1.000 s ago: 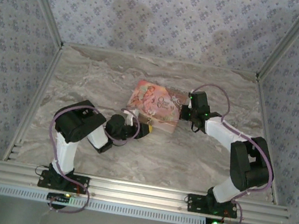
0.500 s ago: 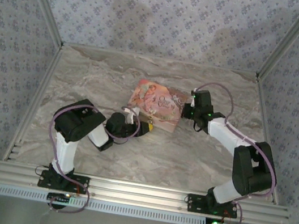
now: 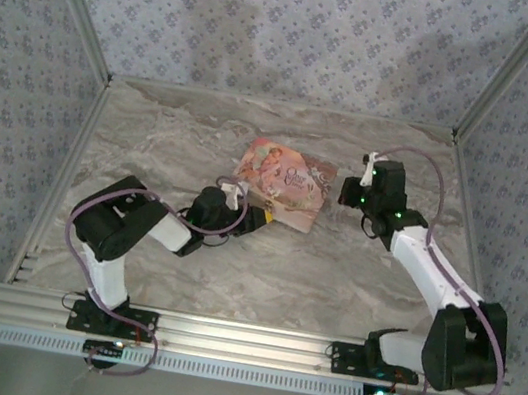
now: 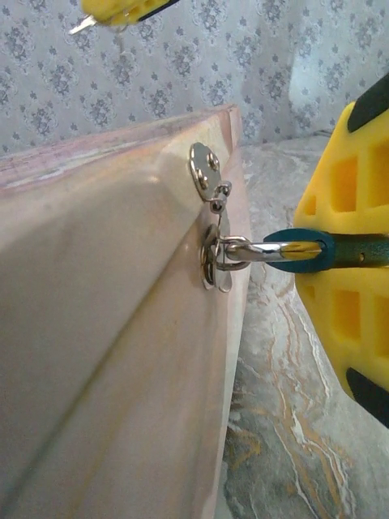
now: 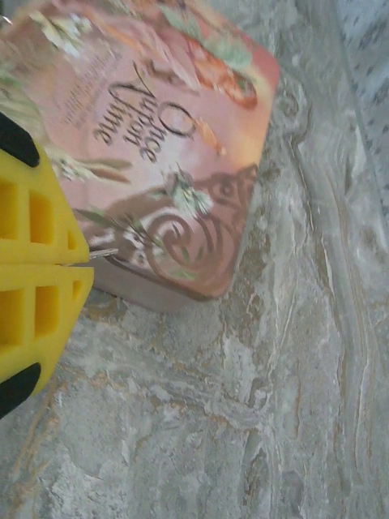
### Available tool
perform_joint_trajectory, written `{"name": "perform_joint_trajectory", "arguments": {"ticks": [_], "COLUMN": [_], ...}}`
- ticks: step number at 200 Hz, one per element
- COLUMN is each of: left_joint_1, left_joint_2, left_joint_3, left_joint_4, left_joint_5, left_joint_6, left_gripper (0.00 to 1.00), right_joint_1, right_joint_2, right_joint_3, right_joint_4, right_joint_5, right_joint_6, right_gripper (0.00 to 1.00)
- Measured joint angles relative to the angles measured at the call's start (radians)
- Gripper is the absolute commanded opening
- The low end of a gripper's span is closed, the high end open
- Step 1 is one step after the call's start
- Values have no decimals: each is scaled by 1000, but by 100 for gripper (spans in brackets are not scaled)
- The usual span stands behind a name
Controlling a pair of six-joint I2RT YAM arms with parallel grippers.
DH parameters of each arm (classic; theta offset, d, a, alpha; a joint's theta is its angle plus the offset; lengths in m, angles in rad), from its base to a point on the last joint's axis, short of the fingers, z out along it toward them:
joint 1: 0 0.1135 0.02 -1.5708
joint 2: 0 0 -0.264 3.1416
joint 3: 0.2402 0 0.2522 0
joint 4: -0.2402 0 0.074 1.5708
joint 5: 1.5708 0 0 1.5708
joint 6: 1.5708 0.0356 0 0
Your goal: Unlock a padlock with a key
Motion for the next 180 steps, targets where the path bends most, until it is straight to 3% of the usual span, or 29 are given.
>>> {"name": "perform_joint_trajectory", "arguments": {"ticks": [96, 180], "left_joint_1": [-53, -166], "left_joint_2": [-53, -109], "left_joint_3": [27, -33], "left_joint_4": [-85, -72], "left_joint_5": [-85, -306], "left_joint_6": [-99, -151], "left_gripper": [10, 10], "right_joint_1": [-121, -130], "right_joint_2": [-271, -282], "right_joint_3": [-202, -303], "right_joint_4": [77, 257], "right_joint_5": [-490, -655], "right_joint_6": [153, 333], "right_gripper": [0, 0]}}
